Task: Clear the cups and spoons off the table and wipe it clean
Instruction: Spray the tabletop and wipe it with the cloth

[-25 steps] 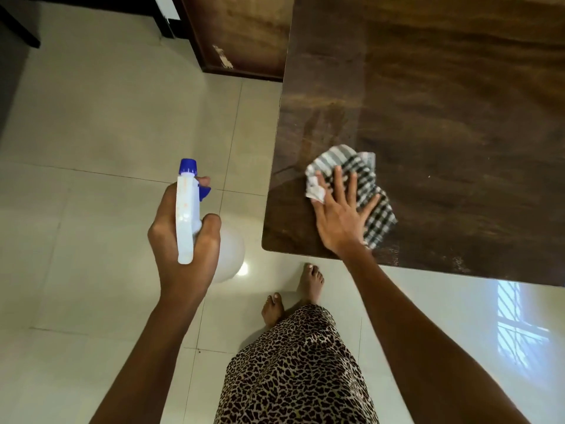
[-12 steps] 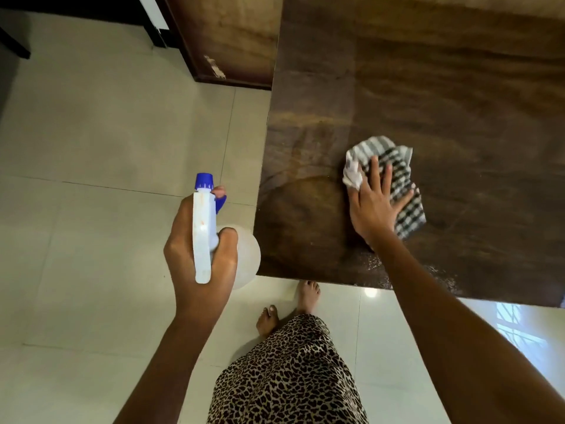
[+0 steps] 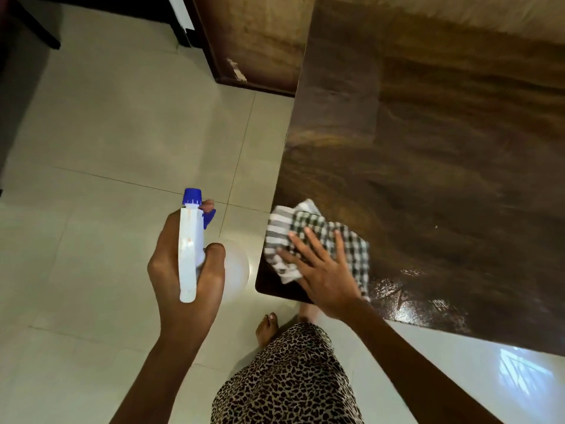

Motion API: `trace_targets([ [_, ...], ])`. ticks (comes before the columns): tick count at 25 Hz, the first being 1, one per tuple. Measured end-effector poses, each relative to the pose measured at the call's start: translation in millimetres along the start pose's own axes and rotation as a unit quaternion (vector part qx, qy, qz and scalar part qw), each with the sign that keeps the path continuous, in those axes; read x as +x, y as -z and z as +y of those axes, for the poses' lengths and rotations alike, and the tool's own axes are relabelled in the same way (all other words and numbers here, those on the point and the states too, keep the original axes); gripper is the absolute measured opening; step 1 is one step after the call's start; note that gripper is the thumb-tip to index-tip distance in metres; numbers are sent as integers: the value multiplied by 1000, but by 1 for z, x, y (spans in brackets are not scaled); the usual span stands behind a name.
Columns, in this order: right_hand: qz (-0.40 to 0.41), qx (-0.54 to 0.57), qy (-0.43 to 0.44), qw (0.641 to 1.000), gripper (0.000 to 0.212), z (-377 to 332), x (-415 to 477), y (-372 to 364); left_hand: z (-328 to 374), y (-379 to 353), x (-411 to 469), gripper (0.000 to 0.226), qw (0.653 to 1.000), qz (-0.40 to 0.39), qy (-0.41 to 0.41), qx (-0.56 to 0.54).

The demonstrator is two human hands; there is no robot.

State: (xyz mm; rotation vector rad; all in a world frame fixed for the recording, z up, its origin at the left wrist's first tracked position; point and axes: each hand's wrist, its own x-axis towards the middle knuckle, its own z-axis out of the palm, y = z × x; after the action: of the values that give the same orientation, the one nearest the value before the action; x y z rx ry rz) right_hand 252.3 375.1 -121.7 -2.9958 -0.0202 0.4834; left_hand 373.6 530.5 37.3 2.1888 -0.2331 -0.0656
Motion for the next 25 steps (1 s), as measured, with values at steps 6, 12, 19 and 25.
trace_targets([
  [6,56,150,-356,921,52,120,55,38,8,-37,15,31,999,-8,-30,-12],
  [12,1,20,-116,993,55,87,157,68,15,-75,29,39,994,-42,-85,-57],
  [19,63,-11,-60,996,57,142,36,21,12,-96,30,30,992,-28,-118,-34],
  [25,64,147,-371,915,53,173,129,68,5,-101,25,45,993,17,-91,-79],
])
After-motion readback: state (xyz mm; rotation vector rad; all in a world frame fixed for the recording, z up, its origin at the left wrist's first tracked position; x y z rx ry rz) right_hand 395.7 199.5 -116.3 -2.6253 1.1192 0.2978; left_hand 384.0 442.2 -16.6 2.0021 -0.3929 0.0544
